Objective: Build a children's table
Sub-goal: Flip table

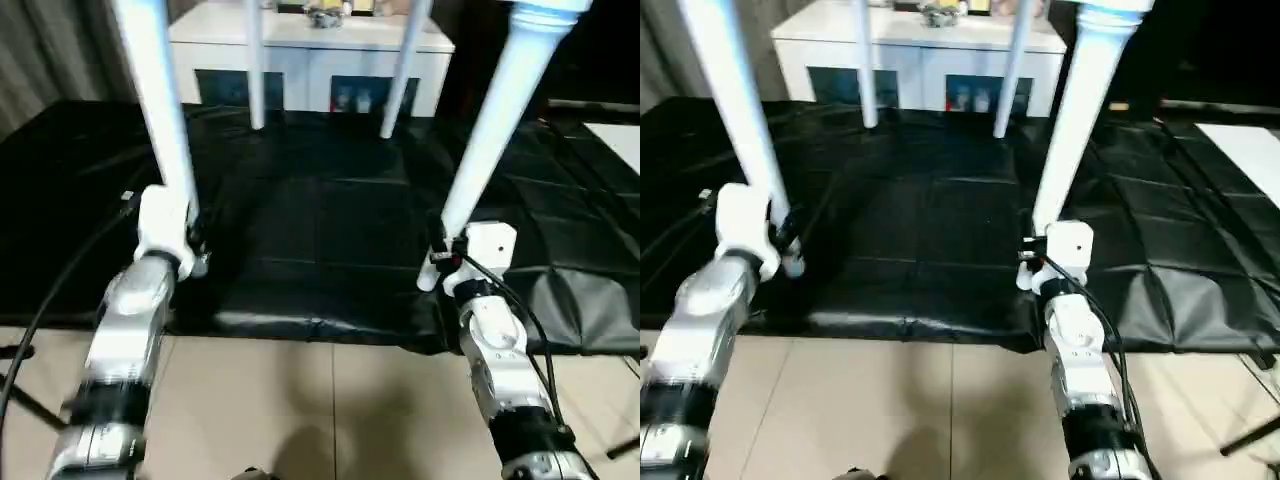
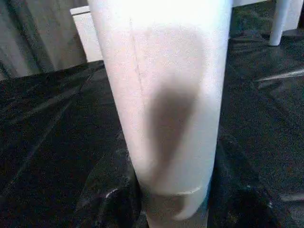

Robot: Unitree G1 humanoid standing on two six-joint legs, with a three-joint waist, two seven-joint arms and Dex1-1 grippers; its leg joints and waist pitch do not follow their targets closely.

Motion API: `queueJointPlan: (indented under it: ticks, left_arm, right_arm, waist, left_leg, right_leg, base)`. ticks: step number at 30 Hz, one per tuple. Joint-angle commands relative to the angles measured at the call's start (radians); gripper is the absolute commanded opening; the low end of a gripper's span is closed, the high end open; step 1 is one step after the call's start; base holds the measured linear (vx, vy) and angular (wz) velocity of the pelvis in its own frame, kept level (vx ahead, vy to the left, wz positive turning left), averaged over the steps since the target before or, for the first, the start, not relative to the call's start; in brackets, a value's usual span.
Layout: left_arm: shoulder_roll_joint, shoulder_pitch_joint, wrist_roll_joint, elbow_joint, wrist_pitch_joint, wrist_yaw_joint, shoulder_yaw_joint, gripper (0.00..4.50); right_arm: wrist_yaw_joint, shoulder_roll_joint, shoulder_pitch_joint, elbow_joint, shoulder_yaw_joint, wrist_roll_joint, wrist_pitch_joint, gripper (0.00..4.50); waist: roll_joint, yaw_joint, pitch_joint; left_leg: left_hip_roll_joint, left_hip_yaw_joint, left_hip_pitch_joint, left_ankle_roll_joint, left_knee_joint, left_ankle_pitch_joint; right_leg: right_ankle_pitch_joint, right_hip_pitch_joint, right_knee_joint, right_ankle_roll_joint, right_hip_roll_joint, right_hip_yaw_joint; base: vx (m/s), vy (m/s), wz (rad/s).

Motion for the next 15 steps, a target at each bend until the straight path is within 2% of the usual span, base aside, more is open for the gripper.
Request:
queueJointPlan:
  ticks: [1,2,3,4,5,6,7,8,9,10,11,12,13,14,15]
  left_arm:
    - [0.027,-0.006,0.074,-0.023,-0.035,0.011,-0.041,1.55]
    - [0.026,-0.007,0.069,-0.019,-0.039,0.007,-0.039,1.90]
    - [0.026,-0.007,0.069,-0.019,-0.039,0.007,-0.039,2.11]
    - [0.029,-0.004,0.049,-0.014,-0.044,-0.012,-0.035,2.25]
    - [0.031,-0.003,0.041,-0.011,-0.045,-0.019,-0.033,2.29]
    - [0.036,0.001,0.040,-0.010,-0.048,-0.020,-0.031,2.29]
    - [0.044,0.008,0.040,-0.010,-0.050,-0.016,-0.032,2.58]
    - [0.046,0.011,0.040,-0.011,-0.051,-0.018,-0.033,2.58]
    - [0.046,0.011,0.040,-0.011,-0.051,-0.018,-0.033,2.58]
    - [0.049,0.025,0.043,-0.015,-0.061,-0.010,-0.032,2.74]
    - [0.049,0.029,0.044,-0.015,-0.066,-0.006,-0.031,2.77]
    - [0.047,0.036,0.046,-0.017,-0.074,0.002,-0.029,2.86]
    - [0.046,0.049,0.048,-0.020,-0.088,0.009,-0.027,2.96]
    - [0.045,0.057,0.049,-0.023,-0.096,0.013,-0.026,3.05]
    - [0.038,0.076,0.045,-0.036,-0.112,0.025,-0.017,3.10]
  right_arm:
    - [0.036,-0.023,0.013,0.052,0.040,-0.041,0.033,1.43]
    - [0.043,-0.021,0.013,0.052,0.042,-0.039,0.032,1.43]
    - [0.043,-0.021,0.013,0.052,0.042,-0.039,0.032,1.78]
    - [0.055,-0.015,0.014,0.052,0.045,-0.033,0.017,1.99]
    - [0.064,-0.010,0.016,0.051,0.043,-0.022,0.013,2.13]
    - [0.068,-0.005,0.020,0.046,0.042,-0.015,0.005,2.13]
    - [0.077,0.001,0.028,0.035,0.037,0.001,-0.004,2.23]
    - [0.083,0.002,0.032,0.028,0.036,0.008,-0.005,2.23]
    - [0.083,0.002,0.032,0.028,0.036,0.008,-0.005,2.23]
    - [0.089,0.006,0.051,0.005,0.031,0.024,-0.005,2.47]
    - [0.089,0.007,0.056,-0.001,0.029,0.027,-0.004,2.55]
    - [0.088,0.009,0.065,-0.012,0.026,0.033,-0.003,2.58]
    - [0.090,0.011,0.080,-0.032,0.023,0.041,0.001,2.60]
    - [0.091,0.012,0.091,-0.045,0.022,0.046,0.003,2.66]
    - [0.091,0.014,0.113,-0.078,0.022,0.054,0.006,2.83]
  waist:
    - [0.023,-0.007,-0.052]
    - [0.025,-0.007,-0.051]
    - [0.027,-0.005,-0.050]
    - [0.026,0.007,-0.055]
    - [0.028,0.020,-0.056]
    - [-0.005,0.015,-0.060]
    - [-0.041,0.010,-0.041]
    - [-0.042,0.000,-0.032]
    - [-0.032,0.004,-0.033]
    - [0.015,0.032,-0.066]
    - [0.017,0.015,-0.067]
    - [0.031,-0.005,-0.067]
    - [0.029,-0.014,-0.061]
    - [0.018,-0.022,-0.054]
    - [0.015,-0.025,-0.052]
  left_leg:
    - [0.072,-0.051,0.066,-0.137,-0.118,-0.870]
    - [0.074,-0.048,0.063,-0.138,-0.125,-0.887]
    - [0.076,-0.043,0.058,-0.141,-0.136,-0.903]
    - [0.086,-0.019,0.015,-0.146,-0.191,-0.929]
    - [0.086,-0.003,0.006,-0.148,-0.209,-0.924]
    - [0.067,0.024,0.036,-0.140,-0.184,-0.850]
    - [0.014,0.009,0.181,-0.087,0.074,-0.633]
    - [0.002,-0.016,0.165,-0.046,0.127,-0.443]
    - [0.012,-0.052,0.071,-0.013,0.081,-0.307]
    - [0.062,-0.076,0.042,-0.026,-0.065,-0.331]
    - [0.079,-0.072,0.070,-0.033,-0.073,-0.410]
    - [0.085,-0.079,0.067,-0.064,-0.090,-0.506]
    - [0.083,-0.076,0.056,-0.058,-0.100,-0.545]
    - [0.076,-0.066,0.064,-0.040,-0.103,-0.629]
    - [0.071,-0.061,0.072,-0.040,-0.101,-0.661]
  right_leg:
    - [-0.498,-0.009,-0.090,-0.111,-0.064,0.022]
    - [-0.495,-0.007,-0.086,-0.109,-0.058,0.017]
    - [-0.485,-0.003,-0.076,-0.109,-0.051,0.011]
    - [-0.399,0.037,0.015,-0.121,-0.025,0.008]
    - [-0.385,0.039,0.038,-0.124,-0.019,0.015]
    - [-0.483,0.002,-0.005,-0.112,-0.026,0.030]
    - [-0.914,-0.143,-0.229,-0.056,-0.135,0.034]
    - [-1.021,-0.125,-0.246,-0.048,-0.192,0.056]
    - [-0.981,-0.012,-0.192,-0.050,-0.214,0.089]
    - [-0.567,0.056,-0.099,-0.051,-0.102,0.013]
    - [-0.399,0.015,-0.081,-0.082,-0.062,0.006]
    - [-0.131,0.026,-0.055,-0.161,-0.054,0.010]
    - [-0.083,0.032,-0.054,-0.180,-0.051,0.012]
    - [-0.172,0.032,-0.072,-0.173,-0.058,0.010]
    - [-0.255,0.027,-0.082,-0.161,-0.062,0.009]
  base:
    - [0.000,0.000,0.00]
    - [0.000,0.000,0.00]
    - [0.000,0.000,0.00]
    - [0.000,0.000,0.00]
    - [0.000,0.000,0.00]
    - [0.000,0.000,0.00]
    - [0.037,-0.067,0.11]
    - [0.127,0.003,-0.36]
    - [0.127,0.003,-0.36]
    - [0.082,0.074,-0.44]
    - [0.000,0.000,0.00]
    - [0.000,0.000,0.00]
    - [0.000,0.000,0.00]
    - [0.000,0.000,0.00]
    - [0.000,0.000,0.00]
